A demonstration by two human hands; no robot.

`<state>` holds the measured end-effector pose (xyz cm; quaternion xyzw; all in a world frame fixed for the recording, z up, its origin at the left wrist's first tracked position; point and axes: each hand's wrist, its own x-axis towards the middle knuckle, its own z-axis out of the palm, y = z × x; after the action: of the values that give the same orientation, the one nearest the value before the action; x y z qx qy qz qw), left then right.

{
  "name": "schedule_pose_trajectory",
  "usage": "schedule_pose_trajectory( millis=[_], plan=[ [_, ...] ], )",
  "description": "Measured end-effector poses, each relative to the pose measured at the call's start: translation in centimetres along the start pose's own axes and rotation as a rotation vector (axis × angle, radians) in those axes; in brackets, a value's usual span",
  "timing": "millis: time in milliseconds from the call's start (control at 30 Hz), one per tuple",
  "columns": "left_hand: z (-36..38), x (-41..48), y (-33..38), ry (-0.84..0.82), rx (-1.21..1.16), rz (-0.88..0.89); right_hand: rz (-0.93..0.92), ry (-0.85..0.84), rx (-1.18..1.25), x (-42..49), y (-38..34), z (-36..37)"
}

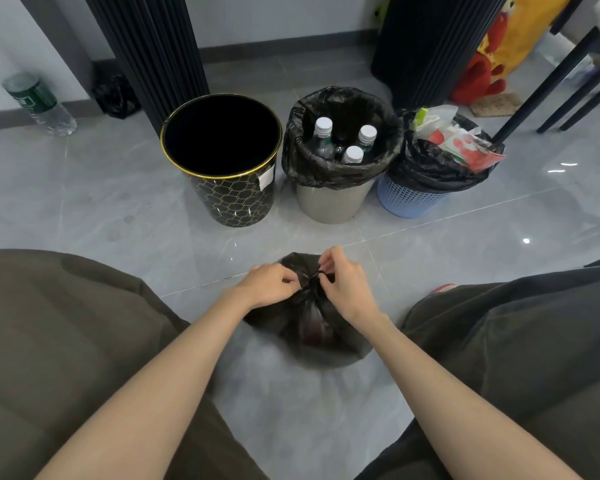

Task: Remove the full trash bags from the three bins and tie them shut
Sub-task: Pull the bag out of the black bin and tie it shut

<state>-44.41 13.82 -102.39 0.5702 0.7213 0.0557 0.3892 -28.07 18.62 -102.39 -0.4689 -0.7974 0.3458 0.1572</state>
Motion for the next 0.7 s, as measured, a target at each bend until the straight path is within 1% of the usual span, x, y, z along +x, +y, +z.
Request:
schedule_pose_trajectory(
  millis=[67,100,167,233,400,467,567,700],
  plan=[
    [0.3,-0.3,0.0,-0.010,-0.110,-0.014,-0.052,0.018,-0.045,-0.3,0.2,0.2],
    [0.3,-0.5,0.2,0.016,-0.129,-0.014,-0.078,0.033,-0.064,-0.4,0.2,0.1],
    [0.5,-0.5,0.7,0.137,-0.168,-0.010,-0.102,0.079,-0.076,-0.7,0.4,0.0],
    [0.7,-0.2,1.1,0.241,-0.276,0.019,-0.105,0.122,-0.071,-1.0,0.7,-0.1],
    [1.5,0.4,1.9,0.232,-0.367,0.087,-0.108,0.174,-0.093,-1.6,1.7,0.0],
    [1.8,0.5,2.2,0.246,-0.440,0.074,-0.077,0.187,-0.078,-1.7,2.1,0.0],
    [2.0,0.8,2.2,0.195,-0.562,0.043,-0.024,0.207,-0.012,-1.6,2.5,0.0],
    [2.0,1.0,2.2,0.171,-0.604,0.023,-0.004,0.215,0.048,-1.4,2.6,0.1]
  ],
)
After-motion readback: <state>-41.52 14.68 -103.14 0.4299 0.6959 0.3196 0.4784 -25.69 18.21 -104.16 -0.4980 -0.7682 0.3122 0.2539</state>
